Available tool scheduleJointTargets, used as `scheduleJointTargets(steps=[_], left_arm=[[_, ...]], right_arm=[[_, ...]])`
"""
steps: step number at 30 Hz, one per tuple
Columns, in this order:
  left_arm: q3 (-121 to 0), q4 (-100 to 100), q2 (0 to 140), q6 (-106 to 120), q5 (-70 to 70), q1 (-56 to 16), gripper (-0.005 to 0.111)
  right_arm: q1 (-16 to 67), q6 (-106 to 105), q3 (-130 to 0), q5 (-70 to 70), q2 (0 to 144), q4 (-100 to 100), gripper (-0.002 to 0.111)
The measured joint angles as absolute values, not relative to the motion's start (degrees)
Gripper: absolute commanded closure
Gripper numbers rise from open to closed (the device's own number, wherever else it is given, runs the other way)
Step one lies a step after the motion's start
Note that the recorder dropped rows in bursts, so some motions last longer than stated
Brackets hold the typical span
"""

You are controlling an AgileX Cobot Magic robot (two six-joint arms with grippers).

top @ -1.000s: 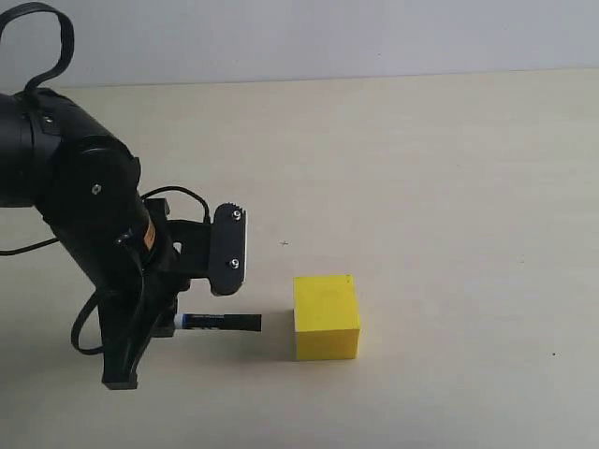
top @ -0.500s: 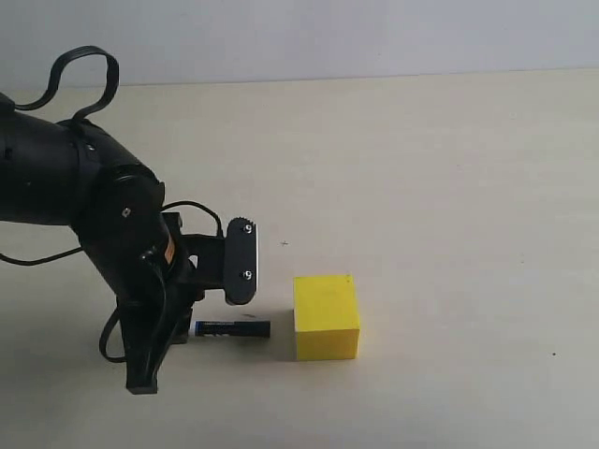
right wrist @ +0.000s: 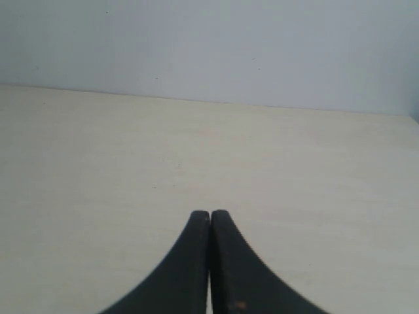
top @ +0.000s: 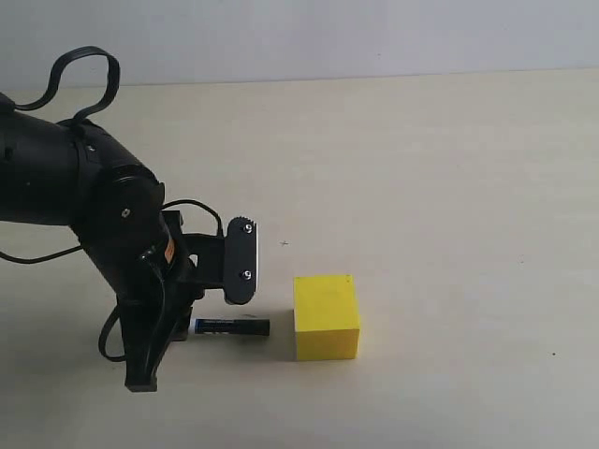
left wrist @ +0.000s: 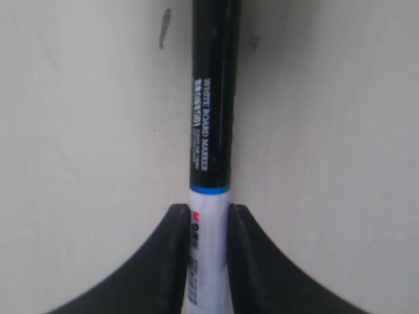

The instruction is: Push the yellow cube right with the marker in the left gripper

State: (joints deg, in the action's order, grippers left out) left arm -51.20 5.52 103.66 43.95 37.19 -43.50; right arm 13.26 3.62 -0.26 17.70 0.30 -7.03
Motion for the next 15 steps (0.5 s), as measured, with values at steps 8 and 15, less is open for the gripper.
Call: scheduleJointTargets(steps=[8,15], left_arm=[[-51.2,5.56,103.66,43.85,37.19,-43.5,0.107],[-51.2,5.56,103.66,42.58,37.81,-43.5,0.107]], right_arm=[[13.26,3.62,-0.26,17.7,0.3,-7.03,0.108],[13.26,3.62,-0.26,17.7,0.3,-7.03,0.108]])
